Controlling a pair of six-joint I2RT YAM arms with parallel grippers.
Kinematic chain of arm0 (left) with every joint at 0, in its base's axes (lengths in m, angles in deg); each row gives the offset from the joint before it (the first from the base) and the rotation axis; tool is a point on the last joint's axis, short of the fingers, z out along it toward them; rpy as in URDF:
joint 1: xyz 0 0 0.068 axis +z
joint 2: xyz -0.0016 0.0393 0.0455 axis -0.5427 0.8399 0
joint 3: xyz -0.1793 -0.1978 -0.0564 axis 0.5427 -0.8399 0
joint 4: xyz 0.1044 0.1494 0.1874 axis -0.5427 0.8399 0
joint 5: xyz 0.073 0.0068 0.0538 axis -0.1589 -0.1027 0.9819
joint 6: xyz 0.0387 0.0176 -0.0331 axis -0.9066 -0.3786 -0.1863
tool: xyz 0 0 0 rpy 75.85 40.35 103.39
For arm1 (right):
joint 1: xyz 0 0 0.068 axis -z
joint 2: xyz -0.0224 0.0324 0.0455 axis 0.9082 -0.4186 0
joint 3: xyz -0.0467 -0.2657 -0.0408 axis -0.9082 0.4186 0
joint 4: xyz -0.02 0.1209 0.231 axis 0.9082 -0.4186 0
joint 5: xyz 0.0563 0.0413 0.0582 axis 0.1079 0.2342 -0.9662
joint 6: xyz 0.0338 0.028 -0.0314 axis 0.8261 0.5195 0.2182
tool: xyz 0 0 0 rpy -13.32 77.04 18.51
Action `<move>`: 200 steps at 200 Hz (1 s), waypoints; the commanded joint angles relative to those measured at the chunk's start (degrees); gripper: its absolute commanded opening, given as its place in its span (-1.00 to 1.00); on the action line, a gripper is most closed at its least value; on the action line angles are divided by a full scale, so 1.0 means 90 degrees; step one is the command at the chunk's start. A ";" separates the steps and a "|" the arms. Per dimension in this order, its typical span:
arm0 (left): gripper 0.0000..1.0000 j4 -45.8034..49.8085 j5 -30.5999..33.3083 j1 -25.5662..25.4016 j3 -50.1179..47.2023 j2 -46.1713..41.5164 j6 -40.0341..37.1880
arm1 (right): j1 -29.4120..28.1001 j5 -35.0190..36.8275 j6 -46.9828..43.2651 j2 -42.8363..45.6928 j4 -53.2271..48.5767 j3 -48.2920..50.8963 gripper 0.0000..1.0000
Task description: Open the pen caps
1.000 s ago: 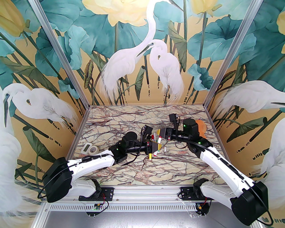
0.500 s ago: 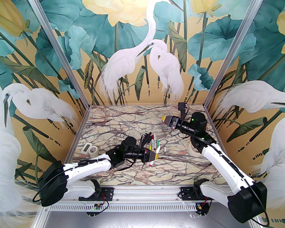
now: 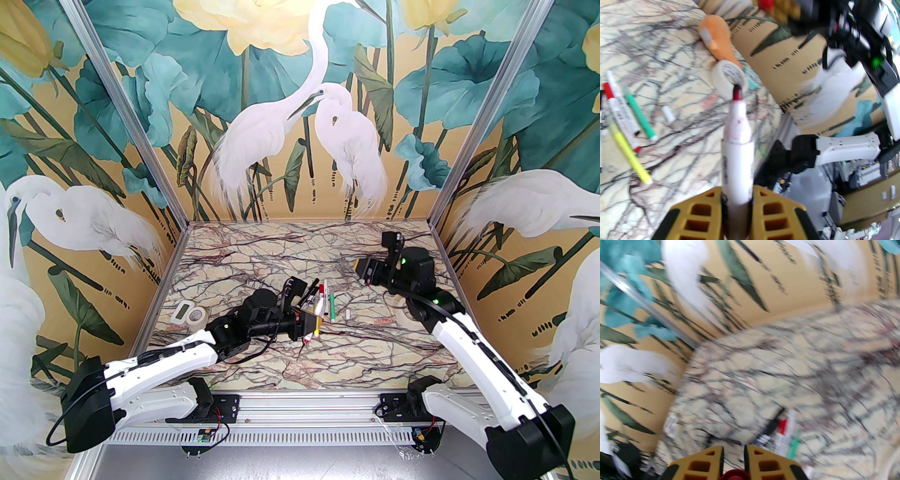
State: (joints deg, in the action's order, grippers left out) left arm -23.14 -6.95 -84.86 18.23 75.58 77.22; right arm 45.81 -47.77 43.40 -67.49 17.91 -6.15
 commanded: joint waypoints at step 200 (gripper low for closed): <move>-1.00 0.0595 0.0192 0.0366 -0.0219 -0.0982 -0.0337 | -0.0682 0.1720 0.0323 -0.2486 0.1030 0.1374 -0.63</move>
State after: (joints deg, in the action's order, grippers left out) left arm -17.72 -4.24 -81.99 16.87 67.41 75.26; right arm 39.85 -33.45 44.89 -88.34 24.20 6.05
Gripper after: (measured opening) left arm 0.190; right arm 0.209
